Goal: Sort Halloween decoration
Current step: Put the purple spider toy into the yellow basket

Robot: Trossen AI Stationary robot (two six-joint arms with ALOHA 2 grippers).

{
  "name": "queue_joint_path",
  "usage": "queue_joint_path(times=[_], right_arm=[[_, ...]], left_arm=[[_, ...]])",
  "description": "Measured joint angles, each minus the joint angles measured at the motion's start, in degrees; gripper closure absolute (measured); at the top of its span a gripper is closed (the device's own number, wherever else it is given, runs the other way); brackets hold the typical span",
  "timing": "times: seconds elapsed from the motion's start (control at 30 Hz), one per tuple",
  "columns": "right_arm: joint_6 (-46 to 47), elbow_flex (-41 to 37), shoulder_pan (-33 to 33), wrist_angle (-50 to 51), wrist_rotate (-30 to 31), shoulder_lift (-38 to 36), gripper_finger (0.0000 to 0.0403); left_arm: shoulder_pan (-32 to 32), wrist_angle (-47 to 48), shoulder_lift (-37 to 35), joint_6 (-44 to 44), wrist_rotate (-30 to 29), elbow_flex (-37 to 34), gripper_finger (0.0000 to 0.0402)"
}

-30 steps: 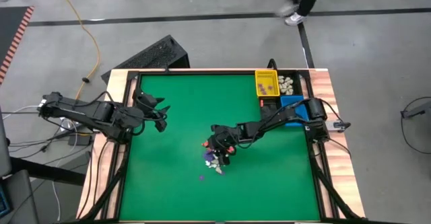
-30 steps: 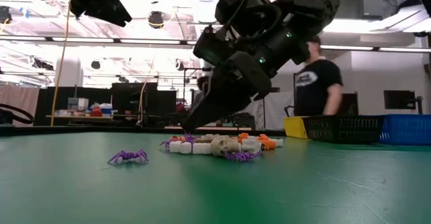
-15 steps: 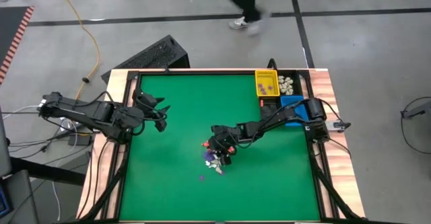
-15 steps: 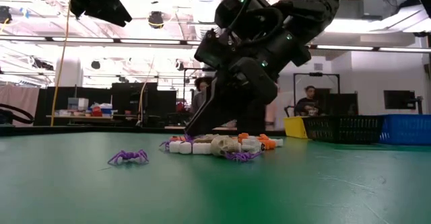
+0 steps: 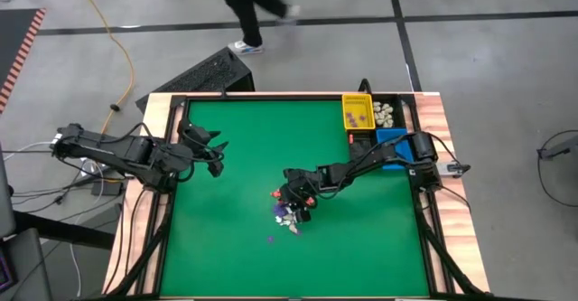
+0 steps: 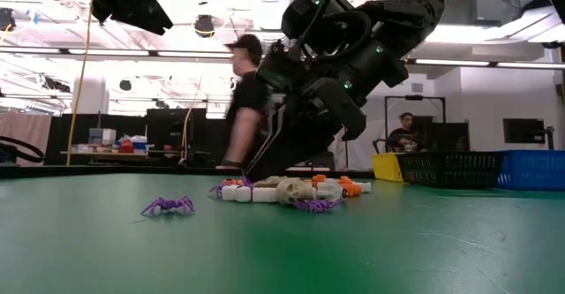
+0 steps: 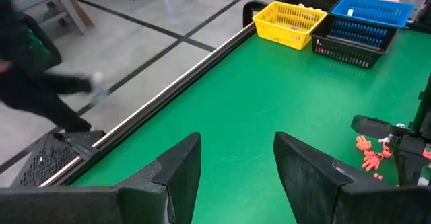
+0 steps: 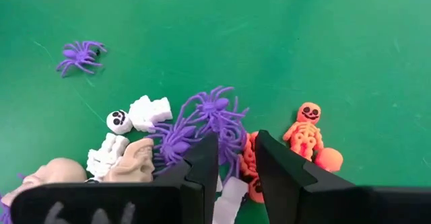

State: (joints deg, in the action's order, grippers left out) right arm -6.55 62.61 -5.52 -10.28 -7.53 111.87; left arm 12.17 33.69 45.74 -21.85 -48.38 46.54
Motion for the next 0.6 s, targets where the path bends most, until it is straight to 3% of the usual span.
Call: queue_joint_path(times=[0.6], right_arm=[[-1.49, 0.0, 0.0, -0.64, -0.11, 0.0, 0.0285]], left_arm=[[0.0, 0.0, 0.0, 0.02, -0.09, 0.0, 0.0223]])
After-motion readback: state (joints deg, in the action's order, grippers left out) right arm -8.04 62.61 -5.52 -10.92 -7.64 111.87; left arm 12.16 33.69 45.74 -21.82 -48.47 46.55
